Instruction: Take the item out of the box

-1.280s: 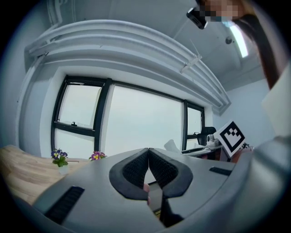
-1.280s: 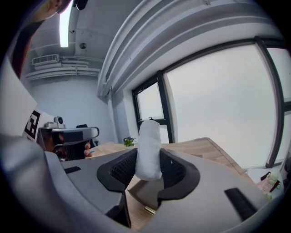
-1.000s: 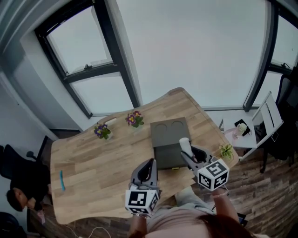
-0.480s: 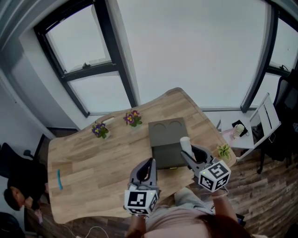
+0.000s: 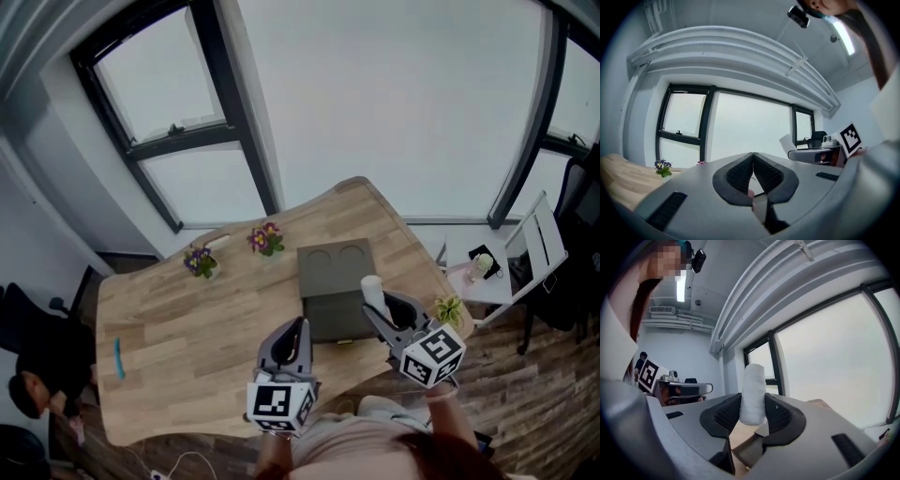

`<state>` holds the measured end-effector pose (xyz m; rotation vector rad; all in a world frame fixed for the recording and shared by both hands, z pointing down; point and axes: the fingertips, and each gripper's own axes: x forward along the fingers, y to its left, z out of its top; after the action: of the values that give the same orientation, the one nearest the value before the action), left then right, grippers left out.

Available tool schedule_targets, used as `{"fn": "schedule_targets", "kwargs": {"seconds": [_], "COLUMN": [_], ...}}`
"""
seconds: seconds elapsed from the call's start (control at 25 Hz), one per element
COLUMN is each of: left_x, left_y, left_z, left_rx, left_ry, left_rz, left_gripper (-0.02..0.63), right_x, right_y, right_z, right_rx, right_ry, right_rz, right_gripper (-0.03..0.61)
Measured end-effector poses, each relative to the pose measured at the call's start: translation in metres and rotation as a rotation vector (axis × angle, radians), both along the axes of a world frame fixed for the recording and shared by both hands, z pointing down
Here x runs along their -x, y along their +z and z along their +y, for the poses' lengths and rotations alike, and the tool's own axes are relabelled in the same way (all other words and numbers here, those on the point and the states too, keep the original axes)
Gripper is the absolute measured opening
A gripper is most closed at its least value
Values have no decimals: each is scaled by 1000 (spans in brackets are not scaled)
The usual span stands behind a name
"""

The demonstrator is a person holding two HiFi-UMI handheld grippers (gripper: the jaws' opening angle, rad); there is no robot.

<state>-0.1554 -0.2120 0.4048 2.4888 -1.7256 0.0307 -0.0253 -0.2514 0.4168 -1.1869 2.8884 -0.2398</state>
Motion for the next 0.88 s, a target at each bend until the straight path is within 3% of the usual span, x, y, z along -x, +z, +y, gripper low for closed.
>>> {"fn": "schedule_targets", "kwargs": {"seconds": [0.88], "left_x": [-47], "left_y": [-27], "left_z": [17], "left_rx": [2], "left_ry": [-31], "left_rz": [-17], "left_gripper": [2], "right_x": [-38], "right_y": [-32], "right_z": [23], "right_rx": [-50], "right_ry": [-61], "right_rz": [1], "right_gripper": [140]}}
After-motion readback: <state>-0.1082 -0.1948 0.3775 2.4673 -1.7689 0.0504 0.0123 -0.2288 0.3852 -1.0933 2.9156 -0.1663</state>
